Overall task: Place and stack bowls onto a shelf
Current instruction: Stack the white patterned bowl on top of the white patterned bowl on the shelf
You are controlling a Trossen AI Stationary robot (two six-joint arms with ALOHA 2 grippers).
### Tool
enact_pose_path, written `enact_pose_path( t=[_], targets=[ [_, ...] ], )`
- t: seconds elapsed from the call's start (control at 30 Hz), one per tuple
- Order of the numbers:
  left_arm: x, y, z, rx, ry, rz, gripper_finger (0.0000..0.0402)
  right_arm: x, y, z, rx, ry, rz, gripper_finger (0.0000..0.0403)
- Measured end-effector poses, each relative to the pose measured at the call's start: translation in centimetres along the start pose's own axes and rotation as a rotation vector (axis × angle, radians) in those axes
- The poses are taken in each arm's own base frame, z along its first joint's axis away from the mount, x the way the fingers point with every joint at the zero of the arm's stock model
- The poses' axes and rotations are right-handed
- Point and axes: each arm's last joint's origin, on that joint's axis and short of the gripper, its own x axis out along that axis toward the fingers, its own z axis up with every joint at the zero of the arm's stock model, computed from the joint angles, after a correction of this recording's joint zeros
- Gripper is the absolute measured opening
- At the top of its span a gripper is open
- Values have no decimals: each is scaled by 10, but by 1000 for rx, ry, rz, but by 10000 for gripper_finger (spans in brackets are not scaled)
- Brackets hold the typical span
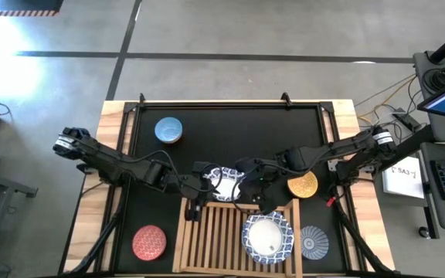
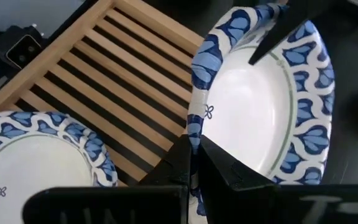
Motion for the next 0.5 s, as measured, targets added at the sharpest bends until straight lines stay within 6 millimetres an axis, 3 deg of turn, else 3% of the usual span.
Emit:
enact_pose_path(
  t=[0.2, 0.5],
  targets=[
    [0, -2, 1, -21, -8, -52, 8, 0, 1, 0, 101, 1, 1, 15],
    [0, -2, 2, -35, -20, -55, 2, -2, 2, -6, 209, 63, 12, 79]
  ],
)
